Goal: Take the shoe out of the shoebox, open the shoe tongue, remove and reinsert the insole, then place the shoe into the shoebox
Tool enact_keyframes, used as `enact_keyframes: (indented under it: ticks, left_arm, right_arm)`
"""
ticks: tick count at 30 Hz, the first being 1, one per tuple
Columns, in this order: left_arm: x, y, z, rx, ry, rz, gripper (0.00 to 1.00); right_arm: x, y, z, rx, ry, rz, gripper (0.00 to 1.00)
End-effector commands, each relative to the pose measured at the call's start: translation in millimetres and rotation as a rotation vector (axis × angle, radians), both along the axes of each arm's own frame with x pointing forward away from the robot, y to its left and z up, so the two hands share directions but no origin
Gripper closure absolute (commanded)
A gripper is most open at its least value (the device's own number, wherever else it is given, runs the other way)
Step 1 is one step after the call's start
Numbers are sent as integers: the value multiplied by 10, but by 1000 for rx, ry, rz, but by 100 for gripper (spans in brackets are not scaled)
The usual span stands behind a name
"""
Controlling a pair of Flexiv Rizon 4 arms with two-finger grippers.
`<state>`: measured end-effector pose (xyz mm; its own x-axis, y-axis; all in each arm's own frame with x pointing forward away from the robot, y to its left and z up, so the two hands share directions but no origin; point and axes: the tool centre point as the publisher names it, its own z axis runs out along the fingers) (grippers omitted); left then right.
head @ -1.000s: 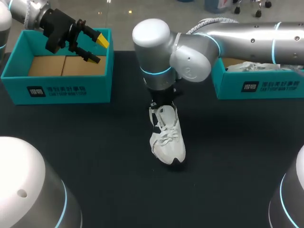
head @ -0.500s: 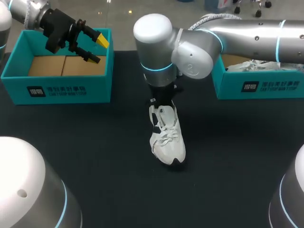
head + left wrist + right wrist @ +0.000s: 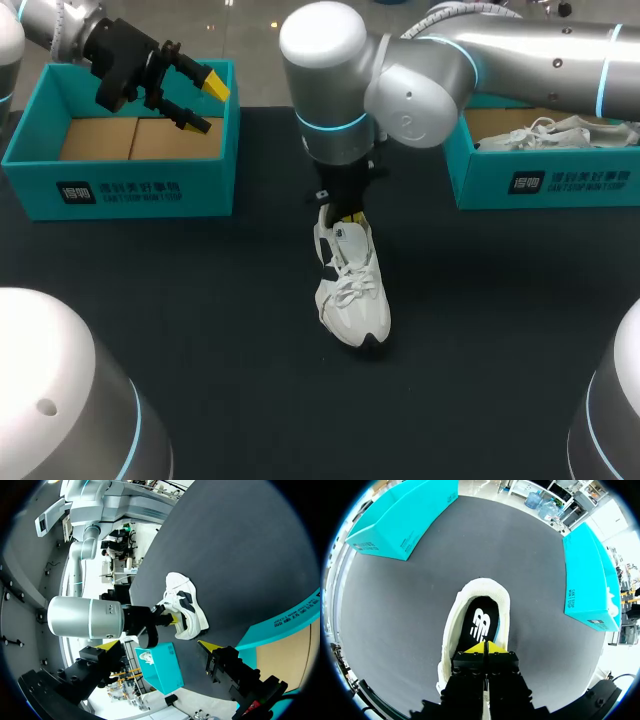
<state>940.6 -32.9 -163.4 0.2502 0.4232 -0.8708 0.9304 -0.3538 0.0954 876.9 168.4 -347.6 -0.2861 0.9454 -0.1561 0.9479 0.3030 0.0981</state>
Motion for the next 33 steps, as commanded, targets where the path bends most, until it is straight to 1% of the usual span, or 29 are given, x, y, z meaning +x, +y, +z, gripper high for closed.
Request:
enact_keyframes:
  ticks: [1, 5, 9, 15, 16, 28, 29, 30, 33]
  left_arm:
    - [5, 4, 2, 2, -1, -2, 0]
    - [5, 4, 2, 2, -1, -2, 0]
    - [5, 4, 2, 2, -1, -2, 0]
    - [5, 4, 2, 2, -1, -2, 0]
    - [5, 4, 2, 2, -1, -2, 0]
    - [5, 4, 2, 2, -1, -2, 0]
    - [5, 4, 2, 2, -1, -2, 0]
    - [5, 4, 2, 2, -1, -2, 0]
    - [5, 4, 2, 2, -1, -2, 0]
  right_arm:
    - [5, -10, 51, 5, 11, 6, 100]
    - [7, 17, 73, 7, 35, 15, 100]
    - [19, 43, 73, 19, 113, 17, 100]
    - [4, 90, 56, 34, 179, -1, 100]
    - [-8, 100, 64, 52, 174, -6, 100]
    - [-8, 100, 64, 52, 174, -6, 100]
    - [-3, 91, 47, 81, 188, -23, 100]
    - [-8, 76, 29, 130, 223, -55, 100]
    - [-18, 68, -19, 126, 280, -98, 100]
